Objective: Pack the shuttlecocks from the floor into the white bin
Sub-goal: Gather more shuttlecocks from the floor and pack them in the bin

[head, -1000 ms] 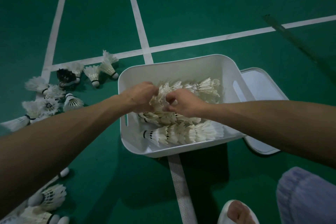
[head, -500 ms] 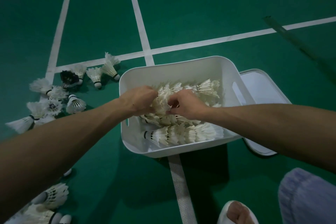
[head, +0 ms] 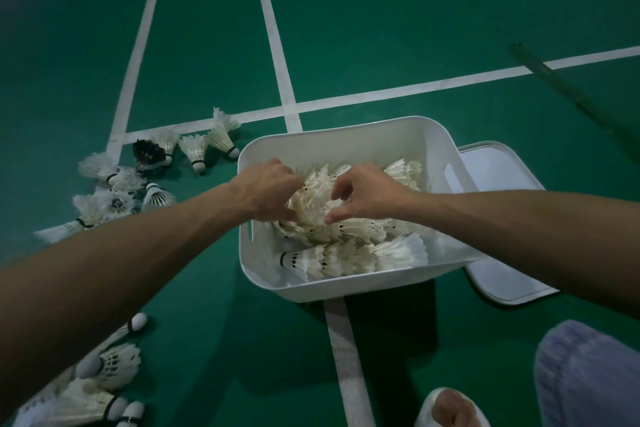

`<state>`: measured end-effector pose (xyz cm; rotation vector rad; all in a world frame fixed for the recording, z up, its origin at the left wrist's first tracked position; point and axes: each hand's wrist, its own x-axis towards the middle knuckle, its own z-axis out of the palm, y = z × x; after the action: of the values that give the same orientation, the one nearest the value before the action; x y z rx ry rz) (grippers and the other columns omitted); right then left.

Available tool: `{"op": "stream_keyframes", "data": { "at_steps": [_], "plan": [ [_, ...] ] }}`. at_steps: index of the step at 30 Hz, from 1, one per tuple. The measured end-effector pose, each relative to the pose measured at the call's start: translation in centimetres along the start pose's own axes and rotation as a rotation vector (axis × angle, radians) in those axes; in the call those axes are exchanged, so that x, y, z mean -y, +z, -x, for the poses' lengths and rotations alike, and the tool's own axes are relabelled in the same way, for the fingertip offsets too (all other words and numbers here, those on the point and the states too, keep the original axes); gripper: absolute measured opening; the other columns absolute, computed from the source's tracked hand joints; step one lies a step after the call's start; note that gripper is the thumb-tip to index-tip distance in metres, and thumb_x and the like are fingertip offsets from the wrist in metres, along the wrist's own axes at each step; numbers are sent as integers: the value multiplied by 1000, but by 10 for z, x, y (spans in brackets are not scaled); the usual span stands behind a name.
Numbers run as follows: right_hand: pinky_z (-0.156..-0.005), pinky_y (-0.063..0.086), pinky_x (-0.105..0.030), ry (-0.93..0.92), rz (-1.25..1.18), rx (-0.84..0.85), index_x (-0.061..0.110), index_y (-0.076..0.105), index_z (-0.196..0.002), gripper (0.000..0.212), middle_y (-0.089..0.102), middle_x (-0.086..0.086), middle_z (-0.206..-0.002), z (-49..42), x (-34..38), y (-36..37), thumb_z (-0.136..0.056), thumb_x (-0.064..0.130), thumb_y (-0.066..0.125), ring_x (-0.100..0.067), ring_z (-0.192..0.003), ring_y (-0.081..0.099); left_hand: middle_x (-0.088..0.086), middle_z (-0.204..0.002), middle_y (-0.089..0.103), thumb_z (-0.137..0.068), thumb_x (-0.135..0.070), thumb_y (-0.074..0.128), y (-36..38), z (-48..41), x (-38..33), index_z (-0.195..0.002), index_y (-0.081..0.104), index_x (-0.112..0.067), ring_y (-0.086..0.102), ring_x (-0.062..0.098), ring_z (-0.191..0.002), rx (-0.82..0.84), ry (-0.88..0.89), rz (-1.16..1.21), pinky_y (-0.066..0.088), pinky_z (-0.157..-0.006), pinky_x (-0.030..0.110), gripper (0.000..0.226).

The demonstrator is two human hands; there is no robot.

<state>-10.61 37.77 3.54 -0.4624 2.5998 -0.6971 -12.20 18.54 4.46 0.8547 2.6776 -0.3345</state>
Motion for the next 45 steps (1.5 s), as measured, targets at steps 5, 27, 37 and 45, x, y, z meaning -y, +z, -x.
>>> {"op": "stream_keyframes", "data": {
  "at_steps": [5, 27, 37, 45],
  "plan": [
    [-88, 47, -31, -71, 265, -12, 15, 63, -118, 54, 63, -3, -121, 10, 24, -32, -75, 44, 77, -18, -105, 57, 6, -129, 54, -86, -50, 59, -34, 25, 15, -130, 51, -16, 44, 22, -121, -78, -20, -35, 38, -105, 38, 56],
    [-95, 47, -38, -363, 341, 62, 13, 55, -126, 66, 58, -10, -126, -3, 267, 102, -73, 43, 80, -28, -114, 54, 11, -150, 26, -77, -58, 67, 96, 282, 102, -142, 34, -23, 32, 32, -132, 135, -530, 314, 32, -110, 46, 81],
    [-100, 41, -35, -283, 249, 184, 15, 52, -131, 60, 54, -10, -126, -26, 235, 220, -80, 37, 75, -27, -120, 48, 1, -157, -17, -64, -57, 78, 215, 281, 102, -146, 13, -46, -3, 37, -144, 231, -441, 523, 18, -113, 53, 106],
    [-103, 40, -39, -262, 115, 83, 16, 52, -132, 52, 50, -8, -130, -66, 227, 244, -84, 25, 69, -26, -122, 47, 2, -147, 23, -65, -47, 76, 240, 270, 113, -134, 38, -40, 21, 32, -135, 92, -460, 611, 30, -109, 48, 80]
  ]
}}
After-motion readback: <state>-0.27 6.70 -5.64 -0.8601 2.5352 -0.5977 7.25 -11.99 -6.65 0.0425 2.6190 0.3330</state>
